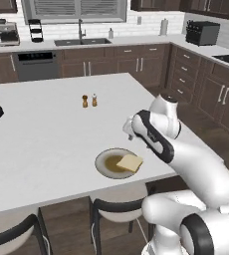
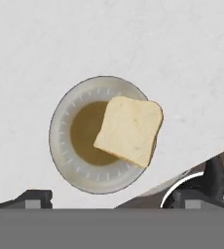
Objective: Start the toaster. Once the lever pops up, take the bread to the plate on the dining counter.
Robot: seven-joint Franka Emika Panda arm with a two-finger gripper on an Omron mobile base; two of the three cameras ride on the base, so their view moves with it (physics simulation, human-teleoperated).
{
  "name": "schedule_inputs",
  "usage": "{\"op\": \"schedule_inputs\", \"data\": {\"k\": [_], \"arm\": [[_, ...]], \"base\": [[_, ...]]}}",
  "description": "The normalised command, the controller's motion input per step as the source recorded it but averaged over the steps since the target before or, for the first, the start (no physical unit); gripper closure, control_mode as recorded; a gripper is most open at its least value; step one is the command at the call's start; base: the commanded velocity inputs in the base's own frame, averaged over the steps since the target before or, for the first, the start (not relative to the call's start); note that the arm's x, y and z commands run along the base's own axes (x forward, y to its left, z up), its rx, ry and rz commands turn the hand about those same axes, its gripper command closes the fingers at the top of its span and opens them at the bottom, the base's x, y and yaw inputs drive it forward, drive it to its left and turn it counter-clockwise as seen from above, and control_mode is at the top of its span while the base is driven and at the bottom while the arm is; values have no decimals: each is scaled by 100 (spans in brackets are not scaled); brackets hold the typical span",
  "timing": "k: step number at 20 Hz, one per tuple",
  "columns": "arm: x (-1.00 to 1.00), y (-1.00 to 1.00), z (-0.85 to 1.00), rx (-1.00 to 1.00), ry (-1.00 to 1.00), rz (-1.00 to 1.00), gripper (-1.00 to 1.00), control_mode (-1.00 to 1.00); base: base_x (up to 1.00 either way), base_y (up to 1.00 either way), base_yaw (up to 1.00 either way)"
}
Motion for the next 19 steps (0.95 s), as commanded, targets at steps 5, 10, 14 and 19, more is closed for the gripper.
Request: {"op": "schedule_inputs", "data": {"k": [5, 10, 14, 19], "arm": [[-91, 69, 51, -11, 31, -1, -100, -100], [-100, 53, 5, -25, 11, 0, -100, -100], [-100, 35, 0, -23, 0, 0, -100, -100], [-96, 11, 1, -7, -3, 0, -100, -100]], "base": [[0, 0, 0], [0, 0, 0], [0, 0, 0], [0, 0, 0]]}}
